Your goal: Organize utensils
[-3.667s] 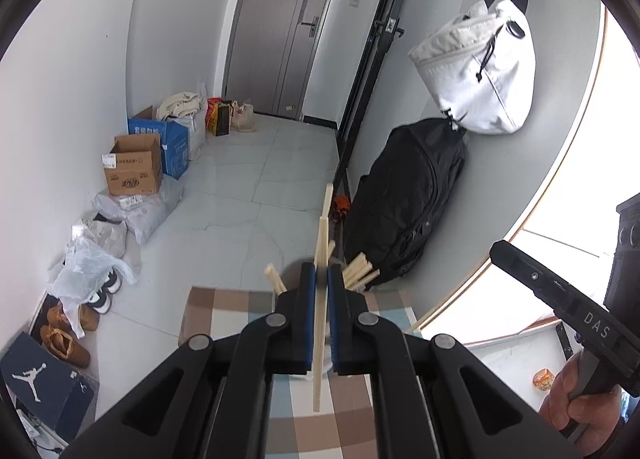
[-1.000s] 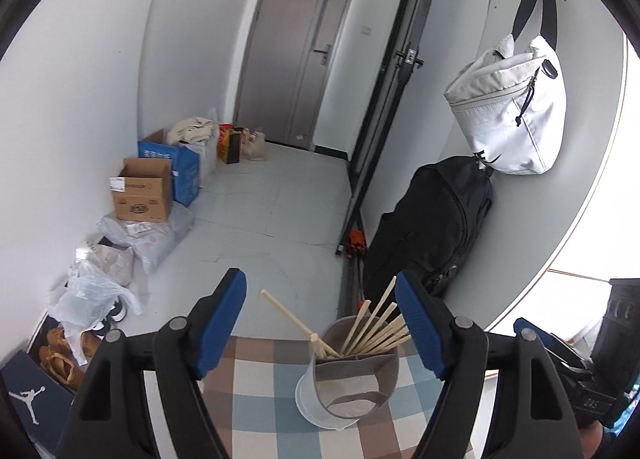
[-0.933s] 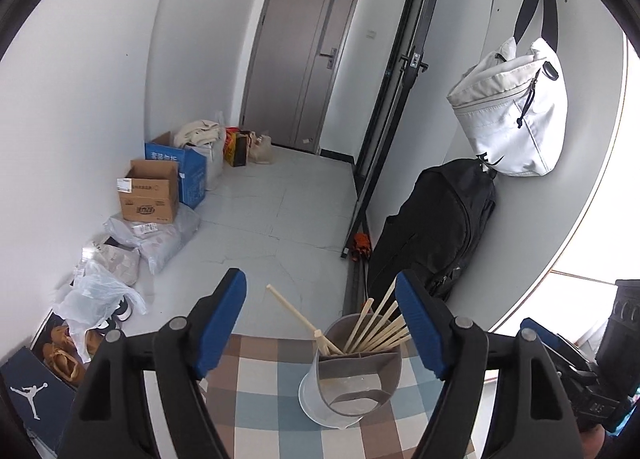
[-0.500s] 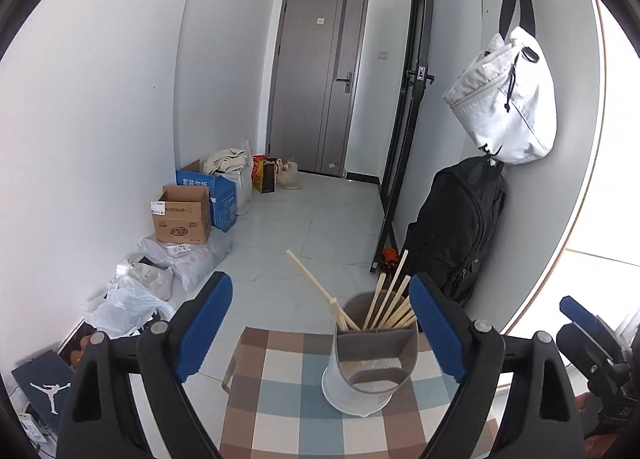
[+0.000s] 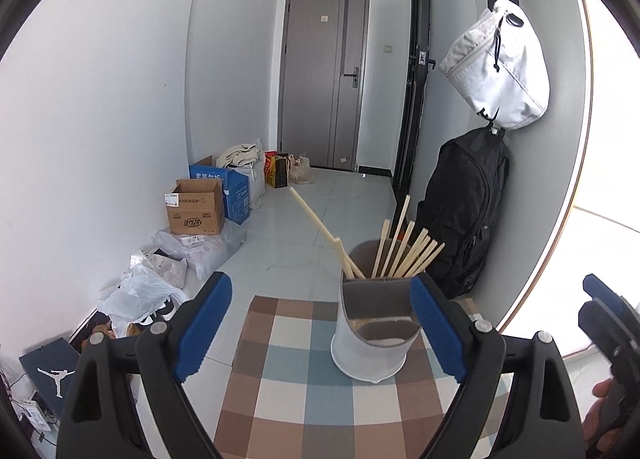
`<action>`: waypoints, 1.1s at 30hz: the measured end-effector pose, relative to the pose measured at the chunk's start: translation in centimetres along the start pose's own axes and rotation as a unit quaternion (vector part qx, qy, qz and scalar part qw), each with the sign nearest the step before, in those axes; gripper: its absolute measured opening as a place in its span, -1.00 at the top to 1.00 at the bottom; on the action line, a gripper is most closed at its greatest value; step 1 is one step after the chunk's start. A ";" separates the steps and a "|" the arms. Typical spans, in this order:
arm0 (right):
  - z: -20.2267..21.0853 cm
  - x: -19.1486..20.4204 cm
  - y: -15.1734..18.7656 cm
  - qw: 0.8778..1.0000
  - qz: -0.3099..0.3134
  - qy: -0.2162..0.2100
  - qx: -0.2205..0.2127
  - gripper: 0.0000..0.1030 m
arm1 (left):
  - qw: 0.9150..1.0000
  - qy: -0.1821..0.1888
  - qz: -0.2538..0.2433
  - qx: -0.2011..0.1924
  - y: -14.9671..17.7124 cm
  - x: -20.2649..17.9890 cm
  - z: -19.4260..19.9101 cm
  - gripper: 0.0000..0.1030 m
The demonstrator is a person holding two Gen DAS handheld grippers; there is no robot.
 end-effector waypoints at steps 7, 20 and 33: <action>0.6 -0.1 1.5 1.000 0.001 0.010 0.002 -1.00 | 1.000 -0.002 -0.011 -0.004 2.0 -0.4 -0.5 -0.70; -0.2 -1.1 3.4 1.000 0.002 0.018 0.012 -1.00 | 1.000 0.002 -0.021 0.002 2.9 -1.3 -1.3 -0.70; -0.3 -1.5 3.6 1.000 -0.007 0.015 0.009 -1.00 | 1.000 -0.006 -0.023 -0.012 2.8 -1.4 -1.0 -0.70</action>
Point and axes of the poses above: each gripper's, at about its wrist camera, not at the fingertips, and z roughly against the way its jaws point, x to its left, y to its underside, the point moved 8 cm from there along -z, roughly the way its jaws point, and after that the axes turned 10 degrees about -y, right-handed, at the moved point
